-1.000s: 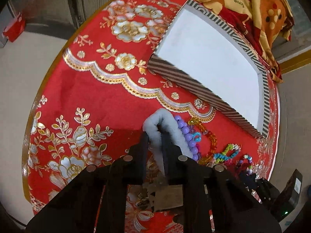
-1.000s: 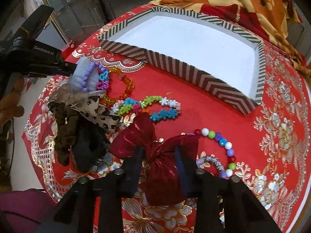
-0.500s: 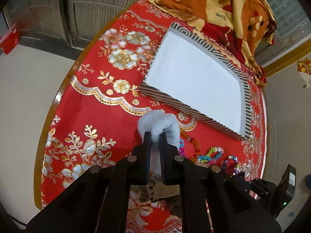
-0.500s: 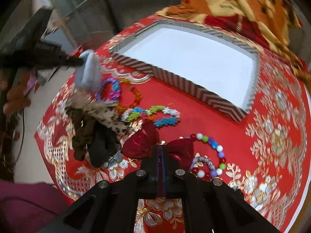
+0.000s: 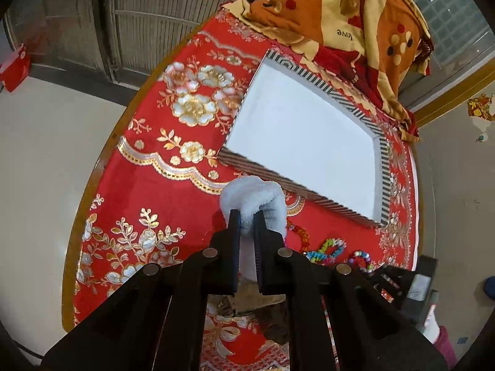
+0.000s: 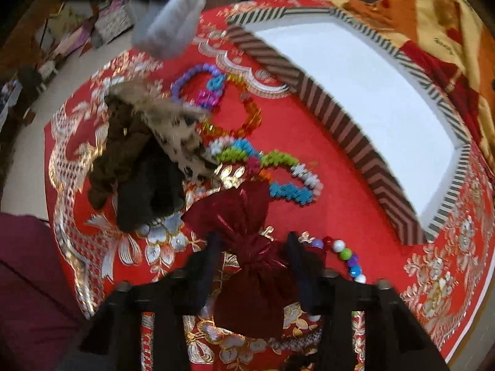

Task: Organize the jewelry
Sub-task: 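Carry scrunchie in left gripper and bow in right gripper into the striped tray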

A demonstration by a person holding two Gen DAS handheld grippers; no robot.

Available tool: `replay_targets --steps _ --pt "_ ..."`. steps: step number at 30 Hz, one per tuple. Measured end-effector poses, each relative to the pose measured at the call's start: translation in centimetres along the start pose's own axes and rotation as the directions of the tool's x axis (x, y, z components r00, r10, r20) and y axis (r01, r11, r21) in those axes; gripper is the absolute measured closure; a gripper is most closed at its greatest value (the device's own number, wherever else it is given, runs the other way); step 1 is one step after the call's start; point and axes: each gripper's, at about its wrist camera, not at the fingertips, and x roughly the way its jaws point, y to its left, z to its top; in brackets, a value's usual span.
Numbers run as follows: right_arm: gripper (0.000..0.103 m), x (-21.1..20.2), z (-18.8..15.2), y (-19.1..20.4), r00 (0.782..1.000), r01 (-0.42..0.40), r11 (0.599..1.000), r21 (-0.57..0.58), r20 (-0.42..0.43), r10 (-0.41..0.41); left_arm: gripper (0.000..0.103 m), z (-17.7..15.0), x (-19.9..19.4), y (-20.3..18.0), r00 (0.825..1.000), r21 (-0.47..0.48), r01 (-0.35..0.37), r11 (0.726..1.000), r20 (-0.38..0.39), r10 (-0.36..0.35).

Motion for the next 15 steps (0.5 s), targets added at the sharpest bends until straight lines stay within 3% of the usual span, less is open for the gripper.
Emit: replay_targets --steps 3,9,13,15 --pt "0.086 -0.4 -0.2 -0.4 0.999 -0.032 0.999 0.028 0.014 0.032 0.096 0.5 -0.2 -0.3 1.0 0.004 -0.001 1.0 0.007 0.001" --pt "0.087 -4.4 -0.5 -2.7 0.992 -0.092 0.987 0.129 0.099 0.08 0.096 2.0 -0.5 -1.5 1.0 0.032 0.006 0.999 0.03 -0.007" --pt "0.087 -7.5 0.9 -5.3 0.971 -0.17 0.954 0.248 0.209 0.119 0.096 3.9 -0.3 -2.7 0.999 0.059 0.008 0.998 0.053 -0.011" --pt "0.087 -8.0 2.3 -6.7 0.951 -0.23 0.916 0.329 0.277 0.139 0.096 4.9 0.4 -3.3 0.999 0.067 0.003 0.998 0.049 -0.006"
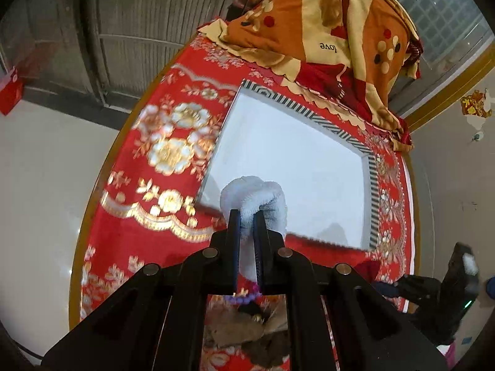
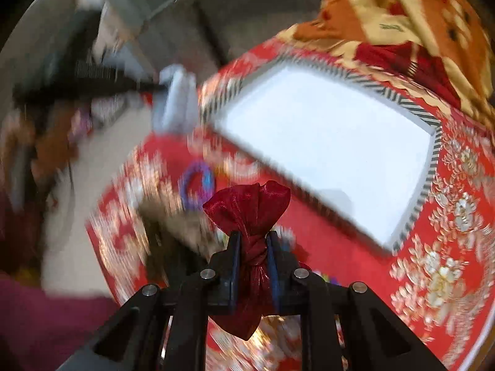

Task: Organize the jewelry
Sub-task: 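Carry scrunchie in left gripper and bow in right gripper into the striped tray, then open both grippers to release scrunchie and bow inside the tray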

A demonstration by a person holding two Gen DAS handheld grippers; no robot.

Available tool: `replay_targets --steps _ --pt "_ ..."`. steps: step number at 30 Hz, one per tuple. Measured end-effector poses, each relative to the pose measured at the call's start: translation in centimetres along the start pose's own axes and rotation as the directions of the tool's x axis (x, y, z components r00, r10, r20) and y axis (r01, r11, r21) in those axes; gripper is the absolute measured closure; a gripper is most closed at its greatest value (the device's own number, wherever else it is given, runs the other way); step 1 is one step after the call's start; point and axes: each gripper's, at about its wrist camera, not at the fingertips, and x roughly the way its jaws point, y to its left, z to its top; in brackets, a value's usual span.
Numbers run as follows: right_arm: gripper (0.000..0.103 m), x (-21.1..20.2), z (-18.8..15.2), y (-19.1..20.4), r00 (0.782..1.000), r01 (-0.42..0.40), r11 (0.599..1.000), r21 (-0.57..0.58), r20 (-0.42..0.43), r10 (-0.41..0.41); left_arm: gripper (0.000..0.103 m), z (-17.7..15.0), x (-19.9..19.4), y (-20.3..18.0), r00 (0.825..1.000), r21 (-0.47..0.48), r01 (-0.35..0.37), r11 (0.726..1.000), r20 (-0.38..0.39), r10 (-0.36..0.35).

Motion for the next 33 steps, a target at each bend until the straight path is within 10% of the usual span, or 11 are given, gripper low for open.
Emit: replay_targets --steps 13,25,33 --pt "0.087 9.5 11.3 -3.6 0.997 -0.033 0.937 0.347 0.076 0.007 0.096 5.0 8.8 -1.3 0.988 0.044 -0.115 0.992 -0.095 0.119" --pt "0.086 13.5 10.8 -6.4 0.999 0.036 0.897 0.442 0.017 -0.048 0.096 5.3 11.5 -0.5 0.98 0.043 -0.157 0.987 -0.118 0.161" --pt "0.061 12.7 10.6 -6.5 0.999 0.003 0.895 0.445 0.036 -0.021 0.093 5.2 11.6 -0.7 0.979 0.056 -0.167 0.984 -0.11 0.172"
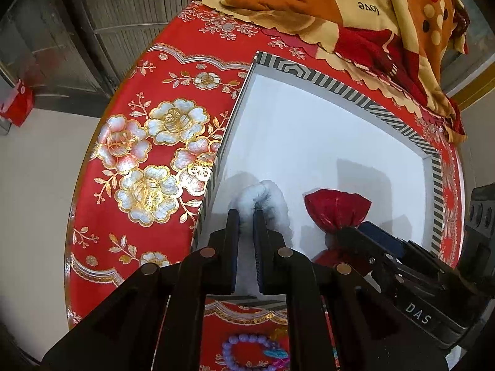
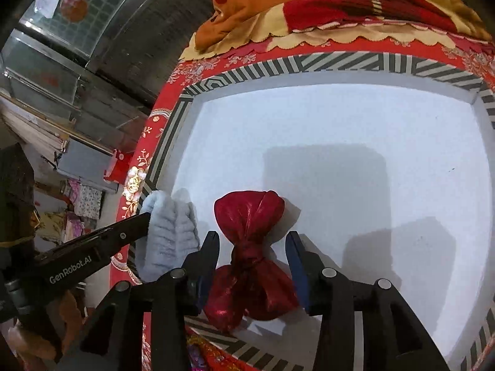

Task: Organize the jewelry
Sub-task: 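Open both grippers to release scrunchie and bow inside the tray, then move left gripper to leopard-print ribbon bow while right gripper moves to multicolor bead bracelet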

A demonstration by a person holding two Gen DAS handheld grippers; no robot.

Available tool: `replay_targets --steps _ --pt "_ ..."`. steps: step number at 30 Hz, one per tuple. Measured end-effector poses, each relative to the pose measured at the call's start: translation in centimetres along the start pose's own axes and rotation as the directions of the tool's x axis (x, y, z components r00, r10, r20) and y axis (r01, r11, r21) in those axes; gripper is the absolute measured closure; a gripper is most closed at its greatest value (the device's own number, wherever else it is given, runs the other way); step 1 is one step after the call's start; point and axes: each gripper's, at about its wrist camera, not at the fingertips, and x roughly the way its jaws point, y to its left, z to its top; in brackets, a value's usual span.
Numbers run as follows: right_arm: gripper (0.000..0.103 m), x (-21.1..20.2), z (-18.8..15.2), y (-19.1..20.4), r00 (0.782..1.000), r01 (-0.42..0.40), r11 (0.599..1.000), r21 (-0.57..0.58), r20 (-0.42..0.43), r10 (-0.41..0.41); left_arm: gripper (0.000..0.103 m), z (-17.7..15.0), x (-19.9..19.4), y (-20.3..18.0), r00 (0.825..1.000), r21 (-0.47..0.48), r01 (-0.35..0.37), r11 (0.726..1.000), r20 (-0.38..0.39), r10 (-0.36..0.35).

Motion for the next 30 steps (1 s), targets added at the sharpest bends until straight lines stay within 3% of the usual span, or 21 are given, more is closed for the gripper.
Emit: replay_targets --steps 9,16,30 --pt "0.061 -4.5 -1.7 1.0 0.997 0.059 0.994 -0.088 0.061 -0.054 0.059 -1.5 -2.7 0.2 0.999 -0.017 -0.002 1.0 0.047 0.003" --pt "0.061 -9.7 -4.8 1.7 0.985 0.126 0.978 -0.167 0.134 -0.104 0.057 -4.2 -6.6 -0.2 0.993 0.001 -0.006 1.0 0.116 0.006" --pt "0.061 -16.9 -13.2 0.1 0.963 0.163 0.983 -0.085 0.23 -0.14 0.057 -11.6 -11.6 0.0 0.98 0.051 -0.034 0.998 0.196 0.024"
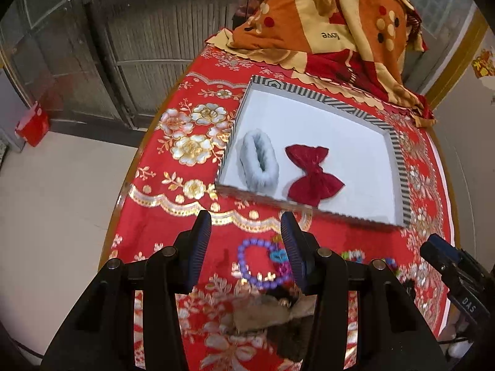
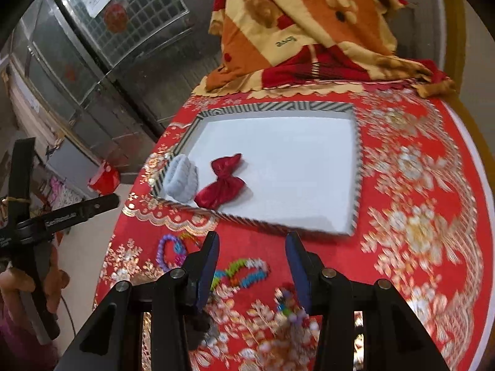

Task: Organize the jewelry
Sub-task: 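Move left gripper to leopard-print ribbon bow while right gripper moves to multicolor bead bracelet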

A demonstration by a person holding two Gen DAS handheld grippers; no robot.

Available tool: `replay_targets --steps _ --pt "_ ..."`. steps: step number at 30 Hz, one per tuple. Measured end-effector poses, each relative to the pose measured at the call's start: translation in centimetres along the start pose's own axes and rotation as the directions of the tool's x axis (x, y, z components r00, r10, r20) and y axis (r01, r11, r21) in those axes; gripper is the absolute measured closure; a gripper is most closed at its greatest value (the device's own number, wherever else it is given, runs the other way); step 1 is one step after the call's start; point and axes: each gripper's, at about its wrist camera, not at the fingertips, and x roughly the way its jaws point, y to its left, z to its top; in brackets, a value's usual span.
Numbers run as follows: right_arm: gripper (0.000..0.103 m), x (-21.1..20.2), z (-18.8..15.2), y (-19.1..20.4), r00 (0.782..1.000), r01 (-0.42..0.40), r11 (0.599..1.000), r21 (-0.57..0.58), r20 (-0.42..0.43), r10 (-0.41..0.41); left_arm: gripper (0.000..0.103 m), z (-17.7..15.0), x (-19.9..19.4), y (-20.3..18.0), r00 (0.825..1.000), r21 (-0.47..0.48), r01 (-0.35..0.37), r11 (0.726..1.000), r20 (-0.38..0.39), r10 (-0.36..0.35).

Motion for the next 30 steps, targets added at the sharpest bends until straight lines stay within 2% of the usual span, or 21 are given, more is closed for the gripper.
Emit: replay_targets --steps 7,17,22,30 --pt "0.059 -1.8 -2.4 0.4 1.0 0.021 1.0 0.014 0.002 -0.021 0.057 -2.4 -1.8 0.2 1.0 0.018 -0.001 1.0 0.012 0.001" --pt "0.054 -3.3 -5.4 0.8 1.0 0.011 1.0 0.016 -0.018 -0.011 0.057 -4.7 -3.3 1.1 0.998 0.017 0.054 0.998 -0.017 -0.053" --pt "0.054 -3.6 -7.1 0.3 0.999 0.003 1.0 0.028 -0.043 -0.001 0.056 -6.1 -2.8 1.5 0.989 0.019 0.123 0.992 -0.08 -0.122" --pt "0.054 -3.9 -9.3 -2.7 0.995 0.062 0.997 0.045 -0.081 -0.058 0.053 -8.4 -1.0 1.2 0.972 -0.002 0.172 0.985 -0.16 -0.17"
